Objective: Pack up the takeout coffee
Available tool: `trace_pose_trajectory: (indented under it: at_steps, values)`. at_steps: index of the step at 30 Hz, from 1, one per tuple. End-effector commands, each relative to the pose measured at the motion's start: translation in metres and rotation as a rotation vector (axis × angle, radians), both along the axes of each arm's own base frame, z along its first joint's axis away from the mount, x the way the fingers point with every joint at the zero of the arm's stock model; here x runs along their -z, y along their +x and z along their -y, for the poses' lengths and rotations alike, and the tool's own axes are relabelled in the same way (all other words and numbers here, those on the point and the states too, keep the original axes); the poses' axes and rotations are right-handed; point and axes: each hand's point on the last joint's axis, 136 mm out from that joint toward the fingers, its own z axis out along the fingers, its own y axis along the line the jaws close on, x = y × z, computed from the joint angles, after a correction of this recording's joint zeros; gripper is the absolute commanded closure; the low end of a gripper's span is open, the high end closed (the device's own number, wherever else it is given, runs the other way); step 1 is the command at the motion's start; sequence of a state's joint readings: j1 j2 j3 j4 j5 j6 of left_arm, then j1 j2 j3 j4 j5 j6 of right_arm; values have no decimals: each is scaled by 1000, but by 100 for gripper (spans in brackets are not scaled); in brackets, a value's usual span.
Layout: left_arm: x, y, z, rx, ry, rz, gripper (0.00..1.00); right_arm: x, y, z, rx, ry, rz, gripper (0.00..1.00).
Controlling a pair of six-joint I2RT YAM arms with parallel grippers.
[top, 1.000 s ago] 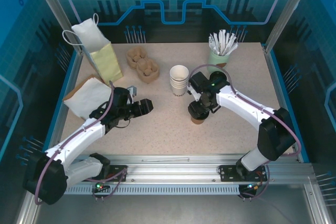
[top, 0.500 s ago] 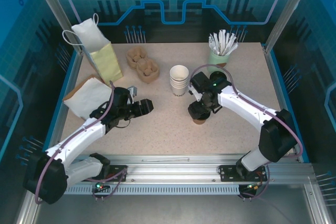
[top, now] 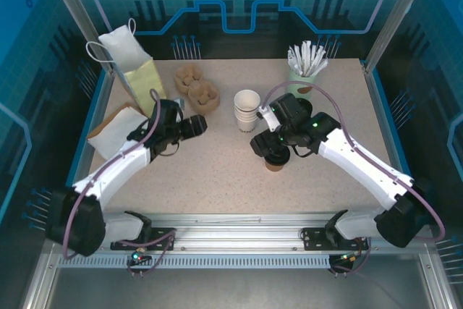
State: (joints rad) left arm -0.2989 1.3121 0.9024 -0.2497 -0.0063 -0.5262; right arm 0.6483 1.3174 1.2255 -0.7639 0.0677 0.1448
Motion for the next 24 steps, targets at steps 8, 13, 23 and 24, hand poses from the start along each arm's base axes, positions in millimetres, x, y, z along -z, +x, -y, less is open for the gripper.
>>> trace_pose_trajectory:
  at_steps: [8, 13, 23, 24]
  values:
    - [-14, 99, -21, 4, 333, 20, 33, -19, 18, -30, -44, 97, 77, 10]
    - [-10, 130, -23, 24, 370, -29, 35, -11, 19, -28, -42, 76, 74, 10]
    - [2, 174, -24, -92, 362, -122, 46, 4, 21, -28, -39, 53, 54, 10]
    - [3, 177, -26, -108, 370, -128, 46, 5, 21, -28, -39, 49, 52, 10]
